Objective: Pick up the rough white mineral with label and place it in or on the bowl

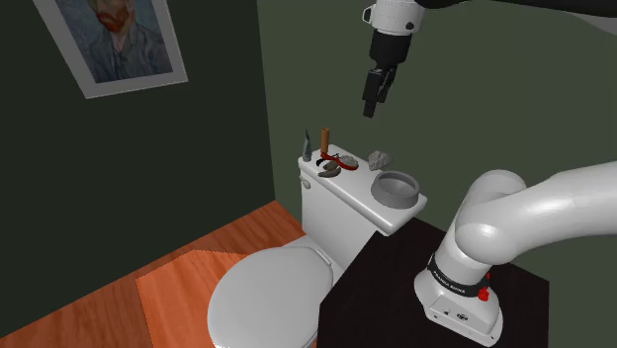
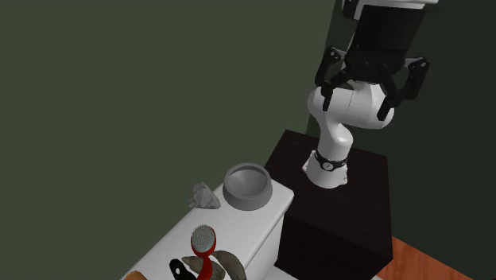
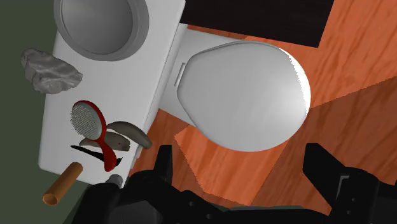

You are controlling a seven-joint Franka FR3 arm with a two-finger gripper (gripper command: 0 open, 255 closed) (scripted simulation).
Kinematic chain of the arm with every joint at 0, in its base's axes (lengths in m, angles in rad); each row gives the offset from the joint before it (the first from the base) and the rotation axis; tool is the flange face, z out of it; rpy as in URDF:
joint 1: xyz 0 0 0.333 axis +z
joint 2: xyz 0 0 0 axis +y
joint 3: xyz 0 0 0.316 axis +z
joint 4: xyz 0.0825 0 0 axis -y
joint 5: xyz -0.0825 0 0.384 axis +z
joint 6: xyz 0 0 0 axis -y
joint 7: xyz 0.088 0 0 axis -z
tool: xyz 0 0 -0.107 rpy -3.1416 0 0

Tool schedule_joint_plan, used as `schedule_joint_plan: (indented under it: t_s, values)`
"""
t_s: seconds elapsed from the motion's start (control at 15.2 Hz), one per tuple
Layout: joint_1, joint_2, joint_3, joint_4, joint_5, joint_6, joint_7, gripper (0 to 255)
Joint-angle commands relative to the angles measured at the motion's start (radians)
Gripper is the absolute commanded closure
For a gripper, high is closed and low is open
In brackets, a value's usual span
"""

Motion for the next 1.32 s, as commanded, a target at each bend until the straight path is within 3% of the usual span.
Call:
schedule_joint_plan:
  t_s: [0.0, 0.66, 1.25]
  values:
    - [0.000, 0.000, 0.000, 0.000, 0.000, 0.000, 0.000, 0]
    - [-0.007, -0.076, -0.249, -0.238, -0.163, 0.196, -0.350, 0]
    - [-0.002, 0.036, -0.523, -0.306, -0.307, 0.423, -0.672, 0]
